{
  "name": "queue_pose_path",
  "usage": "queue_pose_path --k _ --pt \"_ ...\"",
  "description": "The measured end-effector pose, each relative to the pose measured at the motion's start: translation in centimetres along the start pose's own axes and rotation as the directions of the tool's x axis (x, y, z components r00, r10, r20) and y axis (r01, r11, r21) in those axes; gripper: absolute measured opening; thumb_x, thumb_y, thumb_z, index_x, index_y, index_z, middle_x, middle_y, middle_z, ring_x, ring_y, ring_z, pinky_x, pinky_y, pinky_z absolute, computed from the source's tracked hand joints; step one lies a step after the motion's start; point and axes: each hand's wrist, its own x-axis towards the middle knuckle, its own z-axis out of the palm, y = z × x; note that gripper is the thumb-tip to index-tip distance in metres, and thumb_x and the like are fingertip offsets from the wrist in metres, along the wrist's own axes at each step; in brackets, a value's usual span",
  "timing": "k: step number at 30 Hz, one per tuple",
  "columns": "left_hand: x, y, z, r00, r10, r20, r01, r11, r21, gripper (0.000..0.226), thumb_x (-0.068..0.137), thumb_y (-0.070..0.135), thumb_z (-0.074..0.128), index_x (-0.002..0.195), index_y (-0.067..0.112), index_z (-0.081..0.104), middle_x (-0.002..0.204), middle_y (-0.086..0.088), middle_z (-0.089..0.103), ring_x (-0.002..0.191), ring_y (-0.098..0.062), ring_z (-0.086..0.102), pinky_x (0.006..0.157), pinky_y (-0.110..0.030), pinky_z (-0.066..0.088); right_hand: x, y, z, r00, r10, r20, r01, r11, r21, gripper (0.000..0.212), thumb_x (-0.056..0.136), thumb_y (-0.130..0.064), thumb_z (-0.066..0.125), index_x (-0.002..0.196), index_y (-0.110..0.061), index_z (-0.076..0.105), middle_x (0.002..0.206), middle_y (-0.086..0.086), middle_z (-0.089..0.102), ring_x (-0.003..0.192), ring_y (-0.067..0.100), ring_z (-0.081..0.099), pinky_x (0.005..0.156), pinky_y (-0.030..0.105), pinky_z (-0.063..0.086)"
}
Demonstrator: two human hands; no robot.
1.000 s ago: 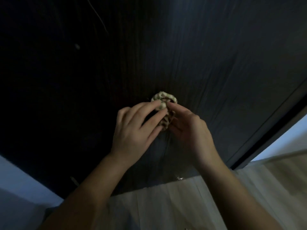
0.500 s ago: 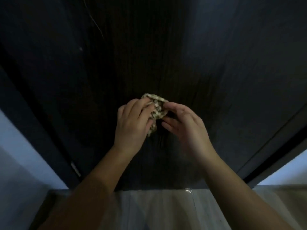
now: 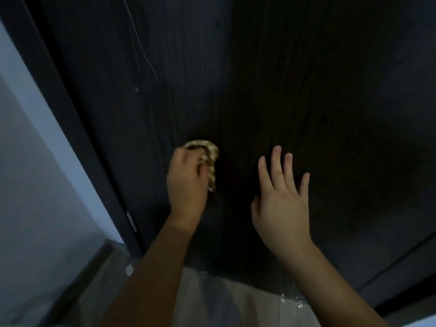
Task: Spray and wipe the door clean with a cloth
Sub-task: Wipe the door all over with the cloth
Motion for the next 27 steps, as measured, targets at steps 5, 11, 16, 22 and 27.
queue_pose_path --k 5,11,16,22,27 --pt "-4.3 -0.1 1.6 0.987 0.034 0.157 -0.046 0.996 0.071 0.023 0.074 0.004 0.064 0.096 0.007 0.066 0.100 -0.011 0.058 0.089 -0.027 0.060 0.075 -0.042 0.055 0.1 -0.6 -0.2 0.999 0.017 0.045 -0.017 1.000 -0.004 0.081 0.086 -0.032 0.058 0.152 -0.013 0.015 0.157 0.009 -0.009 0.146 0.029 -0.008 0.114 0.062 0.009" --pt "0.7 -1.8 -0.6 0.996 -0.012 -0.091 0.011 1.000 -0.015 0.024 0.075 -0.005 0.063 0.097 0.004 0.066 0.096 -0.013 0.056 0.085 -0.020 0.054 0.075 -0.030 0.047 -0.2 -0.2 0.3 1.000 -0.001 -0.001 0.001 1.000 0.017 0.081 0.085 -0.031 0.059 0.152 -0.016 0.016 0.159 0.008 -0.009 0.146 0.027 -0.011 0.113 0.062 0.004" --pt "-1.9 -1.5 1.0 1.000 0.005 -0.019 -0.005 1.000 0.018 0.028 0.075 -0.004 0.063 0.102 0.004 0.066 0.102 -0.013 0.056 0.093 -0.027 0.057 0.081 -0.036 0.050 -1.1 -1.5 1.4 0.998 -0.008 -0.057 0.015 0.991 0.133 0.081 0.085 -0.025 0.058 0.153 -0.017 0.015 0.161 0.005 -0.005 0.148 0.025 -0.010 0.115 0.059 0.000" --pt "-1.3 -2.2 0.2 0.992 0.124 0.034 -0.123 0.992 -0.028 0.031 0.076 -0.005 0.068 0.106 0.004 0.068 0.099 -0.007 0.056 0.091 -0.021 0.057 0.078 -0.029 0.051 -1.1 -1.4 3.0 1.000 0.011 -0.012 -0.011 1.000 0.017 0.087 0.078 -0.027 0.068 0.151 -0.017 0.021 0.160 0.008 0.004 0.147 0.028 0.000 0.113 0.062 0.008" --pt "7.0 0.0 -3.9 0.973 0.202 -0.109 -0.204 0.979 -0.008 0.033 0.079 -0.005 0.065 0.111 0.005 0.067 0.101 -0.006 0.057 0.093 -0.020 0.056 0.078 -0.029 0.050 1.0 -4.3 -0.5 0.990 -0.099 -0.101 0.105 0.993 0.057 0.091 0.071 -0.025 0.074 0.149 -0.022 0.027 0.160 0.005 0.011 0.146 0.026 0.007 0.110 0.060 0.013"
